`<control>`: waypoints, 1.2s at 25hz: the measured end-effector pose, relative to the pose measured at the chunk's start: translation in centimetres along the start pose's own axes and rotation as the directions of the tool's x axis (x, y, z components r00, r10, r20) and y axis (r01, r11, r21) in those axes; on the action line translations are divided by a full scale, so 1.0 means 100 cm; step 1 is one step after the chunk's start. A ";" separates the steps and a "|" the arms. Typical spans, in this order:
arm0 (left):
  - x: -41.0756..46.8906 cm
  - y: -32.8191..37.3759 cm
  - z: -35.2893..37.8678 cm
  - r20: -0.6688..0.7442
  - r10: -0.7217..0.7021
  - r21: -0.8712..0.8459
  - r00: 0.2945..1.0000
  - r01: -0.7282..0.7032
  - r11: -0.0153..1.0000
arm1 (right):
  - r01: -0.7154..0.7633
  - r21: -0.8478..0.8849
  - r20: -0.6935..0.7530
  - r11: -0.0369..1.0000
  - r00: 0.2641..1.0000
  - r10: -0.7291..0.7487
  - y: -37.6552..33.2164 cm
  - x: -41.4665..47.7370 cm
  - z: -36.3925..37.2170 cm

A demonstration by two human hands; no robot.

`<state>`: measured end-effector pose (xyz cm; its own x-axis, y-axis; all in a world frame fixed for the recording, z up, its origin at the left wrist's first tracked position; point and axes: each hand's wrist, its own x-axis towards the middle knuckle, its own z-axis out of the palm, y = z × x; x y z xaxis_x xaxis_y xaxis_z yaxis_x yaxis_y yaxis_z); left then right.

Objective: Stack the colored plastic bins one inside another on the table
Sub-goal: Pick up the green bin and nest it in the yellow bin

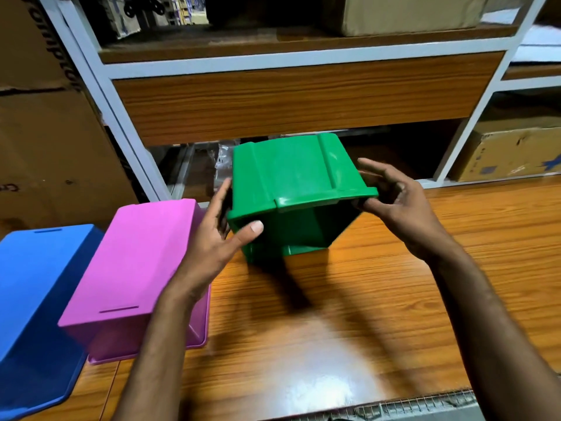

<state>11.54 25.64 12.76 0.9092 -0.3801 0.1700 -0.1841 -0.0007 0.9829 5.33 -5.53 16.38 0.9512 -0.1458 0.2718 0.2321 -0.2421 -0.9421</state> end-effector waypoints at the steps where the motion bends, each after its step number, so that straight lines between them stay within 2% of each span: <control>1: 0.001 -0.012 0.004 -0.041 -0.016 0.009 0.999 0.017 1.000 | -0.006 0.007 -0.047 1.000 0.999 0.007 0.004 0.002 0.001; 4: 0.000 -0.052 0.020 -0.265 -0.032 0.024 0.964 0.040 0.999 | -0.054 0.030 -0.136 0.998 0.989 0.058 0.021 0.005 0.007; 6: 0.000 -0.070 0.027 -0.399 0.013 0.107 0.917 0.032 0.994 | -0.112 0.040 -0.066 0.993 0.991 0.114 0.037 0.001 0.013; 8: 0.004 -0.072 0.030 -0.475 0.085 0.152 0.876 -0.014 0.988 | -0.160 0.023 -0.004 0.987 0.987 0.160 0.047 -0.004 0.019; 11: 0.019 -0.051 0.028 -0.560 0.202 0.226 0.803 -0.087 0.970 | -0.123 0.004 0.008 0.992 0.992 0.123 0.038 -0.001 0.019; 13: 0.032 -0.041 0.022 -0.618 0.228 0.253 0.753 -0.085 0.964 | -0.100 0.026 0.036 0.995 0.994 0.099 0.027 0.005 0.015; 16: 0.045 -0.047 0.017 -0.639 0.117 0.141 0.760 -0.034 0.989 | -0.085 0.089 0.043 0.992 0.996 0.082 0.017 0.005 0.012; 19: 0.041 -0.066 0.025 -0.618 -0.120 -0.072 0.777 0.096 0.993 | -0.119 0.193 0.055 0.974 0.992 0.110 0.004 -0.009 0.016; 22: 0.033 -0.084 0.037 -0.516 -0.360 -0.282 0.777 0.243 0.928 | -0.107 0.229 0.140 0.967 0.987 0.076 -0.010 -0.022 0.033; 25: 0.027 -0.088 0.046 -0.436 -0.501 -0.391 0.748 0.344 0.854 | -0.105 0.136 0.112 0.985 0.990 0.089 -0.014 -0.026 0.047; 28: 0.024 -0.086 0.047 -0.387 -0.553 -0.455 0.738 0.369 0.811 | -0.106 0.009 -0.025 0.994 0.994 0.106 -0.012 -0.024 0.045; 30: 0.024 -0.084 0.047 -0.350 -0.560 -0.504 0.750 0.353 0.788 | -0.091 -0.103 -0.064 0.991 0.994 0.084 -0.006 -0.023 0.039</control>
<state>13.49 20.42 4.58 0.9164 0.0392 -0.3984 0.3643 0.3313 0.8704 3.78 -1.34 15.56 0.9525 -0.2267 0.2035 0.1228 -0.3257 -0.9375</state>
